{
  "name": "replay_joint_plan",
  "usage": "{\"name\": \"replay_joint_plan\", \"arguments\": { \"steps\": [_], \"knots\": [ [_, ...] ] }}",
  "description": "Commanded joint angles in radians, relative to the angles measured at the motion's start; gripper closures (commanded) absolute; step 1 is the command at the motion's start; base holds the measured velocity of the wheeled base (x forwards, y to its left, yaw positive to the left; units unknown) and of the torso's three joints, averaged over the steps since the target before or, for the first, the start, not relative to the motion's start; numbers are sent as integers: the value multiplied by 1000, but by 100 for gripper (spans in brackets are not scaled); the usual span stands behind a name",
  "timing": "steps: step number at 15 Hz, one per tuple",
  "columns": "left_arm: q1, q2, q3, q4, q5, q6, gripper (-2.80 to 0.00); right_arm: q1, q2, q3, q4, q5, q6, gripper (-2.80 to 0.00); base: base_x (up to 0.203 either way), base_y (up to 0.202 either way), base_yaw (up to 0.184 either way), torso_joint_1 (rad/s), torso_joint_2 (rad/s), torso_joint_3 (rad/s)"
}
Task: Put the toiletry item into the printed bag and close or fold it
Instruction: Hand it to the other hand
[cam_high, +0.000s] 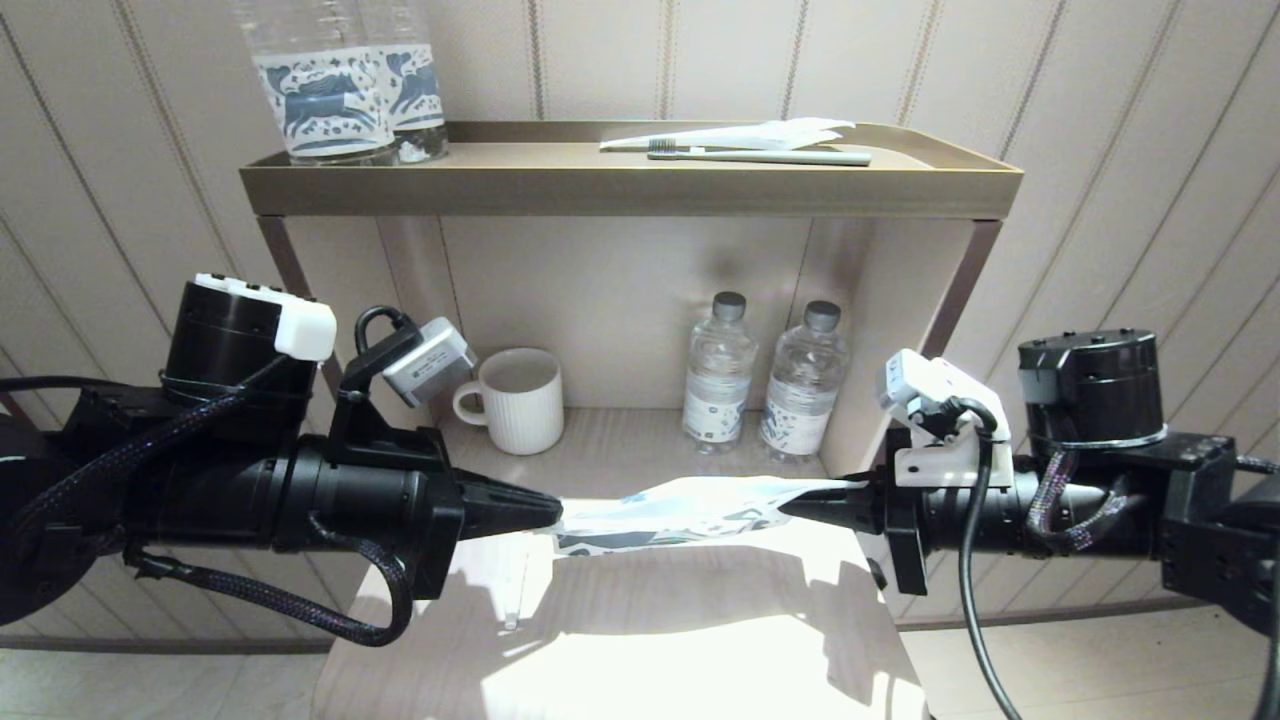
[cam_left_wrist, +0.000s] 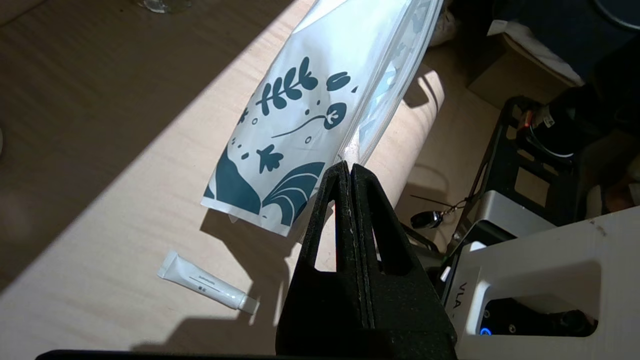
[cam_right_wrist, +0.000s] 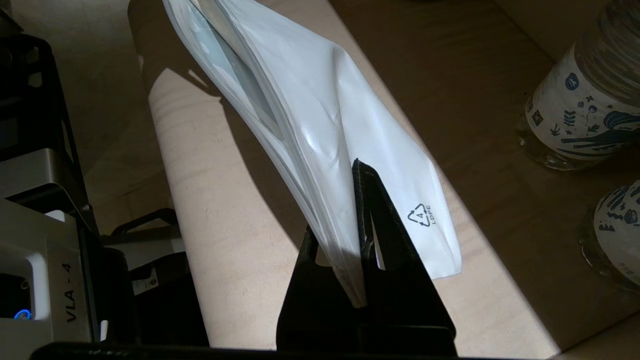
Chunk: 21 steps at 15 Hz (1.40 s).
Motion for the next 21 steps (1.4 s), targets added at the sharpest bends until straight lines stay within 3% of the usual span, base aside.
{"name": "replay_joint_plan", "arguments": {
  "steps": [1,10,17,21],
  "knots": [
    [0,-4,2,0,-5,7,0,-12,-1,-1,-3,6,-2,0,0,0,0,0,0,0],
    [-2,12,20,1,-10,37,0,-12,-1,2,-2,6,-2,0,0,0,0,0,0,0],
    [-61,60,31,1,-3,37,0,-9,-1,5,-2,6,-2,0,0,0,0,0,0,0],
    [-60,47,33,-11,-4,37,0,-10,-1,5,-4,6,-3,0,0,0,0,0,0,0]
  ]
}}
